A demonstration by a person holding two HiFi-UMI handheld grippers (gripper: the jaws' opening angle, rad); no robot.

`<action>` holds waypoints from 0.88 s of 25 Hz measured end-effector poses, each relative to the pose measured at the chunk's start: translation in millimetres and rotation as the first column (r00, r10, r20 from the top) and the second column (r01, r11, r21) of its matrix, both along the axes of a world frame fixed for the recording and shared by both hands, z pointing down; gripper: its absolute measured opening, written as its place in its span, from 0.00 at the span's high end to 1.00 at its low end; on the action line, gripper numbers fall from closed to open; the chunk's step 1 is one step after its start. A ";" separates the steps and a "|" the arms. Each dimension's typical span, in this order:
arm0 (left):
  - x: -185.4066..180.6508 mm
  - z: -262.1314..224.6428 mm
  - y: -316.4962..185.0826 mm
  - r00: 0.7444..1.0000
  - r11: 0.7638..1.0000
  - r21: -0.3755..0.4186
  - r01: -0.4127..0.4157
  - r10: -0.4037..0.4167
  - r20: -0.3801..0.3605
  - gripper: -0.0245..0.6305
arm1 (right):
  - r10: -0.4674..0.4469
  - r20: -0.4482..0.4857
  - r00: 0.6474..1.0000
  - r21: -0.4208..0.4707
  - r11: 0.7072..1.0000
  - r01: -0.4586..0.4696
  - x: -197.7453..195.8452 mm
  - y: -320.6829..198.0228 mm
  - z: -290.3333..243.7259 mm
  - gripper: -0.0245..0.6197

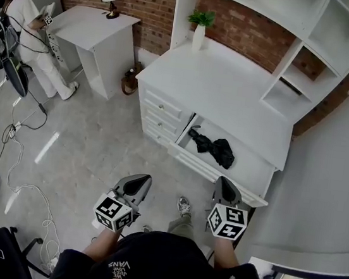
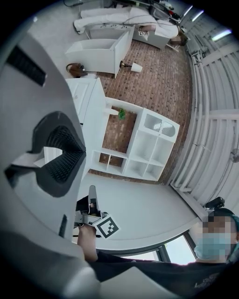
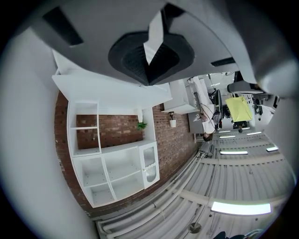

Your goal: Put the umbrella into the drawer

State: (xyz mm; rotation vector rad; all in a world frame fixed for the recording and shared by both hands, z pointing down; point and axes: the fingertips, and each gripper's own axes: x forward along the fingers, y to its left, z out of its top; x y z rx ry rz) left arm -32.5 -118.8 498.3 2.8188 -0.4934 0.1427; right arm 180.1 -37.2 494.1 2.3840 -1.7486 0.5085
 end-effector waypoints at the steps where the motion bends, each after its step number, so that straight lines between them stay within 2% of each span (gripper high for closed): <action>1: -3.4 0.8 3.4 1.000 1.000 0.000 -0.004 0.004 0.000 0.95 | 0.000 0.001 1.000 0.004 1.000 0.000 -4.8 4.6 -0.6 0.96; 8: -28.1 1.0 18.6 1.000 1.000 0.010 -0.002 0.002 0.001 0.95 | -0.021 0.005 1.000 0.016 1.000 0.021 -38.4 26.6 -5.7 0.96; 14: -49.8 -2.4 23.2 1.000 1.000 0.013 0.025 -0.025 0.004 0.95 | -0.032 -0.014 0.999 0.028 0.999 0.033 -50.7 32.0 -14.6 0.96; 22: -56.7 -4.4 27.8 0.999 0.999 -0.001 0.041 -0.041 -0.011 0.95 | -0.050 -0.008 0.999 0.042 0.998 0.051 -63.9 36.4 -21.3 0.96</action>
